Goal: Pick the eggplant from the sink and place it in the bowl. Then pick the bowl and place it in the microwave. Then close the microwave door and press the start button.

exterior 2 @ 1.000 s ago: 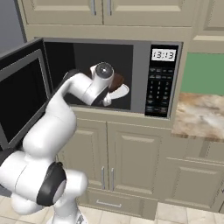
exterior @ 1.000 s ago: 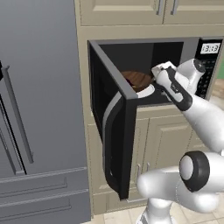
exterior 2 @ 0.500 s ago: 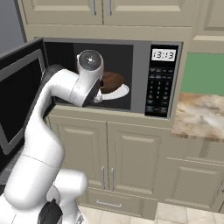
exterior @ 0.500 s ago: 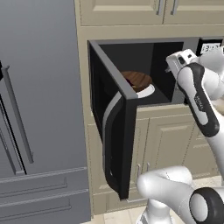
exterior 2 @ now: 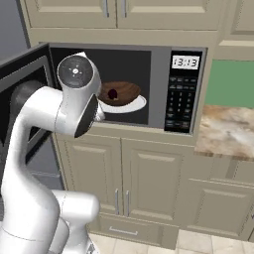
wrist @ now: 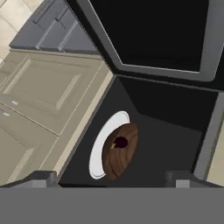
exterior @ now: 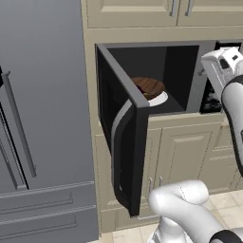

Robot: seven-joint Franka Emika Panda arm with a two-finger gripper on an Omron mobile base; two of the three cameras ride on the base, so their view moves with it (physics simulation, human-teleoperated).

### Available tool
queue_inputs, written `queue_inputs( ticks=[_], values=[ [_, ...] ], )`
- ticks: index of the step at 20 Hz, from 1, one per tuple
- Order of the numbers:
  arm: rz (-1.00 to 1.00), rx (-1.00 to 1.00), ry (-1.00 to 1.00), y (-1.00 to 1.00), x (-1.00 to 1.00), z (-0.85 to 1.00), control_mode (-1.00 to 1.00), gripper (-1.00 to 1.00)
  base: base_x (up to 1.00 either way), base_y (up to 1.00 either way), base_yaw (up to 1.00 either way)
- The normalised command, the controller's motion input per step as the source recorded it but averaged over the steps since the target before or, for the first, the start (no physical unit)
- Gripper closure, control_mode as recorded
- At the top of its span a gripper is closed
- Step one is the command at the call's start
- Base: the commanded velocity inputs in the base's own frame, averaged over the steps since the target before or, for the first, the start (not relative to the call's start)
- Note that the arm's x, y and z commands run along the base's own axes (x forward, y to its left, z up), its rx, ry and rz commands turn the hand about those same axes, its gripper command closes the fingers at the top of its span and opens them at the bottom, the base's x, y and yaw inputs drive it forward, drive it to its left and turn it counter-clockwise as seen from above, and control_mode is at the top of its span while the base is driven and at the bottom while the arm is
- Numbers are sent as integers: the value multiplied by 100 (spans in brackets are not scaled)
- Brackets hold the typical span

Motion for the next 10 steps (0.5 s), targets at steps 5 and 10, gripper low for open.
queue_inputs(
  ticks=[5,10],
  values=[
    [13,-28,-13,1,-100,40,-100,-100,0,0,0],
    [23,-33,-12,3,-100,89,-100,-100,0,0,0]
  ],
)
